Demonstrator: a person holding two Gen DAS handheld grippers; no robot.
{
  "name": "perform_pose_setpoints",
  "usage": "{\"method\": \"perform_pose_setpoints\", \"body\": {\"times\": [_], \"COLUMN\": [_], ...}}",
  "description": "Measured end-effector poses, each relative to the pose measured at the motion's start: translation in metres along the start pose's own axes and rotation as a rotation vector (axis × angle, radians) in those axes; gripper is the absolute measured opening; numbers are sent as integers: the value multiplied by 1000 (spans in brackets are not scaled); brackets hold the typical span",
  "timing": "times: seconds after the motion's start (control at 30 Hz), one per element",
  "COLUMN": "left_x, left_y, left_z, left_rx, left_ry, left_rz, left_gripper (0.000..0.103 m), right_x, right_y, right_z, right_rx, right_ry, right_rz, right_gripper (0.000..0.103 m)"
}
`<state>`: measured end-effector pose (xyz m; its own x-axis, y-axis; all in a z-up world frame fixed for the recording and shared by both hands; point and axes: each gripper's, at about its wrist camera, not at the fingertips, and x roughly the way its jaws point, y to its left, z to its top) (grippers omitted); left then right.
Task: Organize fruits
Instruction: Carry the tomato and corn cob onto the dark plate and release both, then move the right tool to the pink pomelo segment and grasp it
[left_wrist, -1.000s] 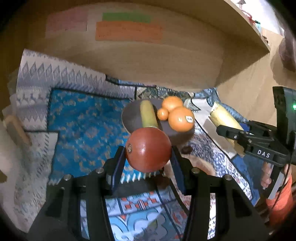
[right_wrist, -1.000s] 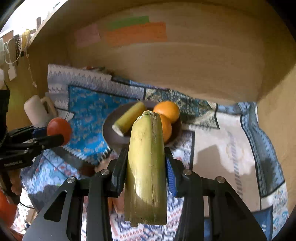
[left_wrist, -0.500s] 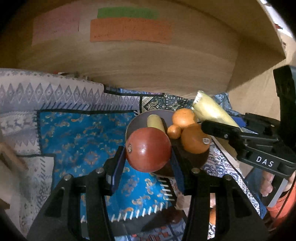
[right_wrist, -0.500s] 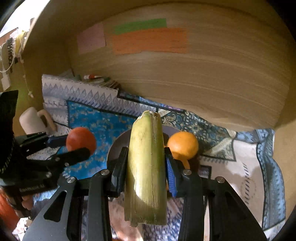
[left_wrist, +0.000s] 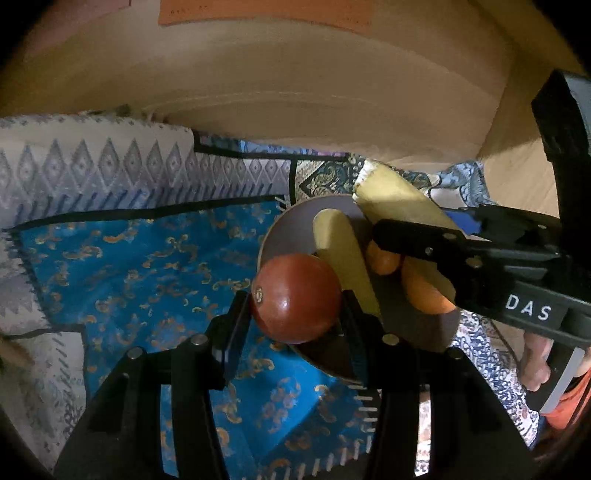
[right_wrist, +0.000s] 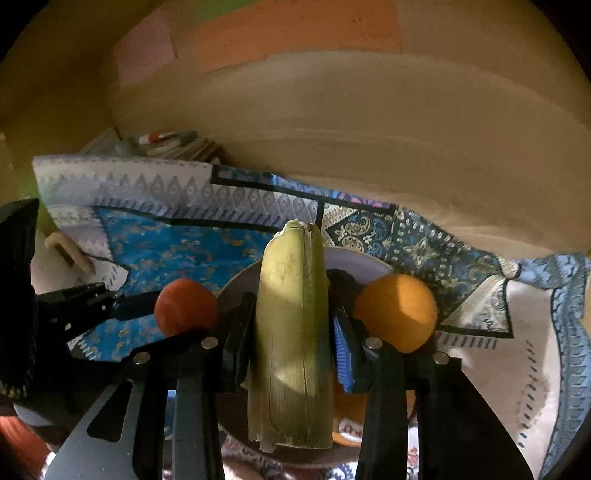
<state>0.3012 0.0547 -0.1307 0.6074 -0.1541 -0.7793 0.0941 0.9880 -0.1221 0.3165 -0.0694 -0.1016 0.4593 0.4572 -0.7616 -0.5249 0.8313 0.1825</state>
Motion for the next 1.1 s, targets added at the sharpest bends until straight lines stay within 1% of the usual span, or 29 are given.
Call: {"method": "perform_pose_setpoints", "body": {"times": [0.23,0.37,0.47,0.6,0.63,0.73,0.83,0.9,0.97,1.03,1.1], "left_x": [14,18,18,18,17,10,0,-10,-20,-33,-46], "left_y": [-1,-2,-3,-1,-1,-2,-5,-7,-8,-10,-12], "left_z": [3,5,4,4,4,4,5,4,2,-2,-8], "left_rx": [13,14,27,10,7,5,14,14,13,16,24], "left_ry": [24,35,34,41,39,13,-13,-29,-44,-75,-98], "left_rz": [-2,-4,7,0,-4,-1,2,5,0,3,13], "left_gripper": [49,49,50,51,54,59,62,62,63,66,67], "right_x": [16,10,1,-10,-14,-26,-40,-49,-60,-68,-75], "right_y": [1,2,1,-1,-1,-3,-4,-4,-3,-3,-2], "right_z": [-1,0,2,3,2,0,-6,-11,-17,-24,-32], "right_rx": [-12,-19,-18,-15,-16,-17,-24,-31,-40,-45,-48], "right_ry": [63,36,7,-21,-30,-52,-75,-90,-110,-121,-125], "right_rz": [12,10,-2,-12,-16,-26,-46,-61,-78,-83,-77], "right_gripper": [34,35,39,41,41,41,43,45,51,53,53]}}
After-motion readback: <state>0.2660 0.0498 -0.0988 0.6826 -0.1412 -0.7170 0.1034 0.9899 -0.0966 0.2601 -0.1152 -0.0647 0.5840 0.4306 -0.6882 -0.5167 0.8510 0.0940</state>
